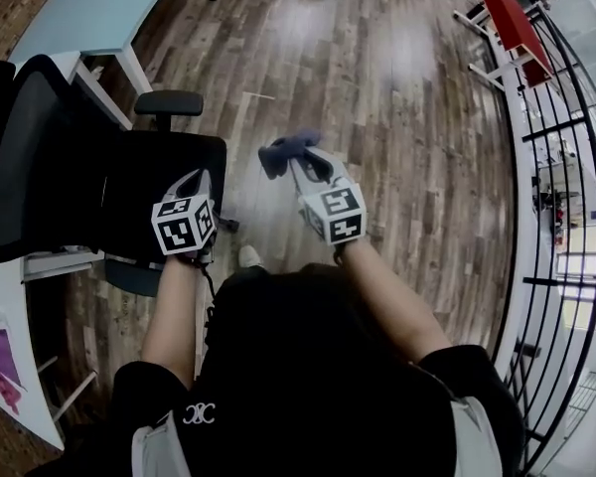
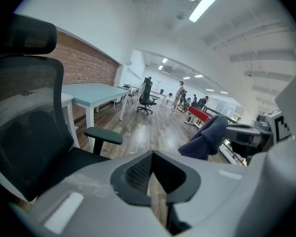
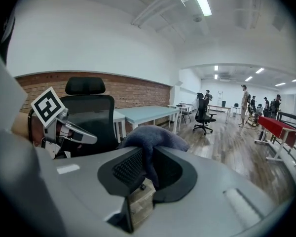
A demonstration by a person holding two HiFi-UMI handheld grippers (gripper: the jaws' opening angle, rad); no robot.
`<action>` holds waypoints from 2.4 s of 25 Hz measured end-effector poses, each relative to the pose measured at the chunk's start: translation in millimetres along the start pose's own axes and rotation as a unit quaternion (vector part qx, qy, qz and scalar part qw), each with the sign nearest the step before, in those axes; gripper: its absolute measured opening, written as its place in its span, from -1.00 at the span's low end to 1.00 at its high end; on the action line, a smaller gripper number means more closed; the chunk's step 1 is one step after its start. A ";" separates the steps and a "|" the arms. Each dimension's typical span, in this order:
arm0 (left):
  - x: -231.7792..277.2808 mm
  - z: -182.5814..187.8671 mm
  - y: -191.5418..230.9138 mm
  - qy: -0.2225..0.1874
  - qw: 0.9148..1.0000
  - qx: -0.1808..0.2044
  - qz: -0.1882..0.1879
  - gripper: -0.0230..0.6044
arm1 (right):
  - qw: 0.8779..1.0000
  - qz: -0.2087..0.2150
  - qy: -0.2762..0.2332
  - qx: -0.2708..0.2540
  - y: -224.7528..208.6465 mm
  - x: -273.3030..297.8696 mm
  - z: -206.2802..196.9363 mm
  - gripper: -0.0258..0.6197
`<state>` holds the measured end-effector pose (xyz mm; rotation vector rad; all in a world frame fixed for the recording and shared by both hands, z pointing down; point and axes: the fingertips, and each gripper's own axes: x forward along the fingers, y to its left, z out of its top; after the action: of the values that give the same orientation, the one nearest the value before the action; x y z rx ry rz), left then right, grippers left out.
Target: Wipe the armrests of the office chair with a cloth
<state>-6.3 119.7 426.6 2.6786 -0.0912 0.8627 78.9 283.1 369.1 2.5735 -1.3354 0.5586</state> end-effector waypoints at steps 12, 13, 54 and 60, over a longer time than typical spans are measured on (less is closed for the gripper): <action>52.7 7.7 18.6 0.010 0.996 -0.041 0.075 -0.91 | 0.996 0.092 0.009 -0.010 -42.3 86.2 -6.1 -0.71; 60.7 15.4 19.6 0.005 0.995 -0.045 0.085 -0.91 | 0.995 0.102 0.007 -0.015 -51.6 95.2 -2.0 -0.71; 186.2 111.1 121.5 -0.106 0.931 -0.264 0.229 -0.91 | 0.834 0.470 0.106 -0.269 -31.3 330.0 68.1 -0.71; 146.3 84.3 139.3 -0.132 0.900 -0.314 0.270 -0.91 | 0.794 0.505 0.142 -0.306 9.4 349.9 32.6 -0.71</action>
<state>137.9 -33.7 486.5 2.1329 -1.0304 0.4713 262.4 5.9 483.4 1.0736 -2.2198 0.4811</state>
